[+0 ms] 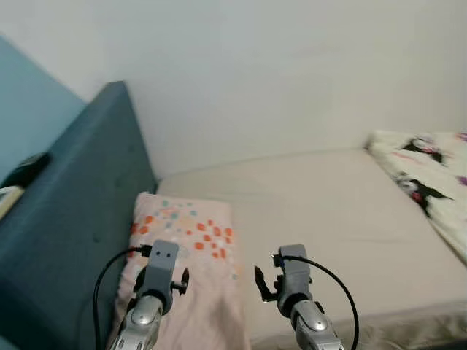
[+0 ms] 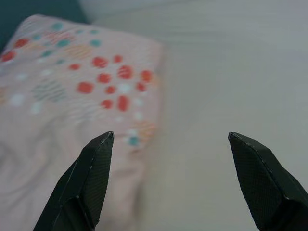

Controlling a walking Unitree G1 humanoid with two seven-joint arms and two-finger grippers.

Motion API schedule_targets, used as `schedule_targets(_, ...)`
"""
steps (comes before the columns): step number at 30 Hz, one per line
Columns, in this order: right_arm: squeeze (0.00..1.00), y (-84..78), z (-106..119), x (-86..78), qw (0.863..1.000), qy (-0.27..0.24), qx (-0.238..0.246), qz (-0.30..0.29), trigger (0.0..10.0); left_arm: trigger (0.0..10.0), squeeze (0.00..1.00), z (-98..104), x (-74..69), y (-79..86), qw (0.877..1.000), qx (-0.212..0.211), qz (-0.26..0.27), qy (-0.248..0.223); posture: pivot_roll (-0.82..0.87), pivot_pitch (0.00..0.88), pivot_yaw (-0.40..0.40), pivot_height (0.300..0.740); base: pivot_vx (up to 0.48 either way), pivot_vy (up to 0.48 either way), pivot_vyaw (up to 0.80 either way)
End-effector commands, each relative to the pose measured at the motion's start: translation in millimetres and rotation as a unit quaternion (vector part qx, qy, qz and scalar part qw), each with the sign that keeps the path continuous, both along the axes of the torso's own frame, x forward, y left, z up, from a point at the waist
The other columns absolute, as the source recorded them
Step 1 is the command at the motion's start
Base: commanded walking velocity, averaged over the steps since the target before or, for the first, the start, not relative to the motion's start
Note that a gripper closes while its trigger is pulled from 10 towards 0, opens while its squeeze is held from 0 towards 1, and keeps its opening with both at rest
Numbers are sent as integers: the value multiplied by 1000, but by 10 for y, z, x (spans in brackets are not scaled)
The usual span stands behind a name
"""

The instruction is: Clean up the room

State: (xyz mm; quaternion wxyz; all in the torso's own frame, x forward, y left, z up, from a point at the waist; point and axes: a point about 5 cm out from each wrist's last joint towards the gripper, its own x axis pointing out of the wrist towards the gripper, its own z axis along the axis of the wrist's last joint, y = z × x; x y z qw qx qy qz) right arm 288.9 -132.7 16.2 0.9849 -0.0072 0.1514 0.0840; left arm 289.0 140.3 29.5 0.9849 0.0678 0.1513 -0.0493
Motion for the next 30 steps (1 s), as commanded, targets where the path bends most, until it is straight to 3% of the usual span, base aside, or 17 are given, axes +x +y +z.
schedule_targets(1, 0, -2, -4, -13, 1000, -2, 3, 0, 10000, 10000, 0, 0, -3, 5, 1000, -3, 6, 2, -22, 2, 14, 740, 0, 0, -800)
schedule_targets(30, 0, 21, -5, -13, 1000, 7, 13, 13, 10000, 10000, 0, 30, -16, 32, 1000, 5, 12, -15, -21, 7, 0, 740, 0, 0, -800)
